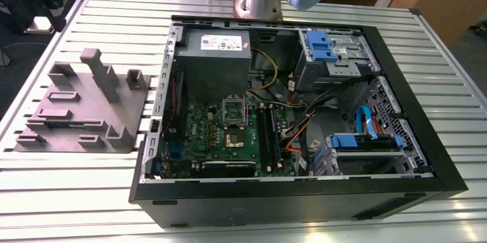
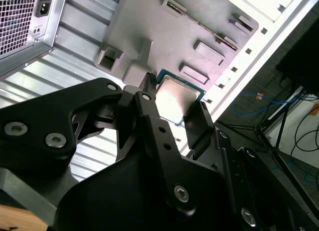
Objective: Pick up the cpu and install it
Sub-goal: 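Pick up the cpu and move it towards the insertion slot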
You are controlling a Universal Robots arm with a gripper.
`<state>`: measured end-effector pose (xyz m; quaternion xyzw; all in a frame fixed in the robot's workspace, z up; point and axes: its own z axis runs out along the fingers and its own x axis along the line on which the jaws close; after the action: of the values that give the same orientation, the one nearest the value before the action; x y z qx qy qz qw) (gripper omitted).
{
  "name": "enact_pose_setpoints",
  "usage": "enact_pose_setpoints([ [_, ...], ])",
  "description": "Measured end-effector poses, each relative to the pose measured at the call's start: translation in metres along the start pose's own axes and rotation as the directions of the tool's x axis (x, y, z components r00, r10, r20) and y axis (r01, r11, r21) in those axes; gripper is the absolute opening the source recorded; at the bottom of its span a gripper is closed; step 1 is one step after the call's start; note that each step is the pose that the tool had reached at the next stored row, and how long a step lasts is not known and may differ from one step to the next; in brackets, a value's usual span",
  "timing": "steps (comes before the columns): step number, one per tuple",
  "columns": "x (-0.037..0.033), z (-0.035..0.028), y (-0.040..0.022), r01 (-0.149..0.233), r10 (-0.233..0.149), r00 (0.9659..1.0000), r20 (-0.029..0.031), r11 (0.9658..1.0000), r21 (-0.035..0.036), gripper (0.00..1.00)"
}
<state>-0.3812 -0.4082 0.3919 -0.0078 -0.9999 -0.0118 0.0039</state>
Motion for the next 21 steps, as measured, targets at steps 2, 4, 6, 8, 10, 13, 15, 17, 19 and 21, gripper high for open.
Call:
enact_pose_setpoints([
  [2, -0.0003, 0.0000, 0.0000, 0.000, 0.000, 1.0000, 0.0000, 1.0000, 0.0000, 0.47],
  [4, -0.0007, 0.0000, 0.0000, 0.000, 0.000, 1.0000, 0.0000, 1.0000, 0.0000, 0.47],
  [6, -0.0010, 0.0000, 0.0000, 0.000, 0.000, 1.0000, 0.0000, 1.0000, 0.0000, 0.47],
  [8, -0.0040, 0.0000, 0.0001, 0.000, 0.000, 1.0000, 0.0000, 1.0000, 0.0000, 0.47],
  [10, -0.0043, 0.0000, 0.0001, 0.000, 0.000, 1.0000, 0.0000, 1.0000, 0.0000, 0.47],
  [13, -0.0050, -0.0001, 0.0001, 0.000, 0.000, 1.0000, -0.0001, 1.0000, 0.0000, 0.47],
  [15, -0.0055, 0.0000, 0.0001, 0.000, 0.000, 1.0000, 0.0000, 1.0000, 0.0000, 0.47],
  [17, -0.0060, 0.0000, 0.0001, 0.000, 0.000, 1.0000, 0.0000, 1.0000, 0.0000, 0.47],
  [19, -0.0066, 0.0000, 0.0001, 0.000, 0.000, 1.0000, 0.0000, 1.0000, 0.0000, 0.47],
  [21, -0.0071, -0.0001, 0.0001, 0.000, 0.000, 1.0000, 0.0000, 1.0000, 0.0000, 0.47],
])
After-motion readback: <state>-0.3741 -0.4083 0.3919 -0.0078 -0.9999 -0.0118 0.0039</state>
